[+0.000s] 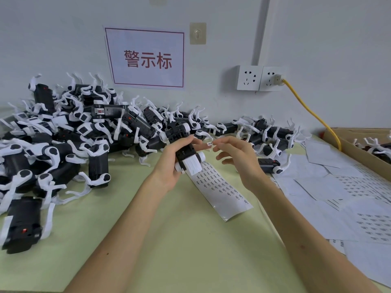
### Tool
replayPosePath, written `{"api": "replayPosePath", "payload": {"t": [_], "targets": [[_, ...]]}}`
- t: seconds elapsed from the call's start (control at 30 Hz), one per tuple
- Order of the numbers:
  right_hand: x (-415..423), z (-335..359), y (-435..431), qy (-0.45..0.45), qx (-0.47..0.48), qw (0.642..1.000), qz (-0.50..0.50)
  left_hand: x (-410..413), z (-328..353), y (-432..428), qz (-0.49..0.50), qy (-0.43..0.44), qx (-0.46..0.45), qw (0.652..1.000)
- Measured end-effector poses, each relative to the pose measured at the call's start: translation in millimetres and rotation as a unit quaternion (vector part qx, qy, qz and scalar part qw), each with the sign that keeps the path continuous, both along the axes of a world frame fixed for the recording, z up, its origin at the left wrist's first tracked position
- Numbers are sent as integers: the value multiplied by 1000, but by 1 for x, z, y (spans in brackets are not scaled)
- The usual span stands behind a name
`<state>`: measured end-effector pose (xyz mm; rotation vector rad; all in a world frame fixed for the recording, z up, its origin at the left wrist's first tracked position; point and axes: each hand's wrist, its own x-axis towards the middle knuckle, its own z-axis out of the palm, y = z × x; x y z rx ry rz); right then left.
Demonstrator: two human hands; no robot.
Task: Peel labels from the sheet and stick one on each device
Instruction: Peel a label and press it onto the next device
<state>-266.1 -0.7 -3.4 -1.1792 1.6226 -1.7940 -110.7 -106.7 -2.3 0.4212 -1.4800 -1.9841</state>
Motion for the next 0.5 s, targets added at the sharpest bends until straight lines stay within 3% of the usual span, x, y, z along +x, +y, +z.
{"api": "replayPosePath", "payload": {"t": [0.13, 0.27, 0.37, 0.5], "targets": [[0, -3, -2, 57, 2, 997, -49, 0, 0, 1, 4, -18, -31, 999], [-3, -8, -3, 192, -5, 972, -138, 3, 3, -4, -4, -49, -67, 997], [-2, -10, -3, 305, -38, 944, -116, 10, 5, -8, -20, -85, -111, 990], [0, -14, -6, 380, -34, 921, -81, 14, 4, -10, 4, -106, -132, 986]]}}
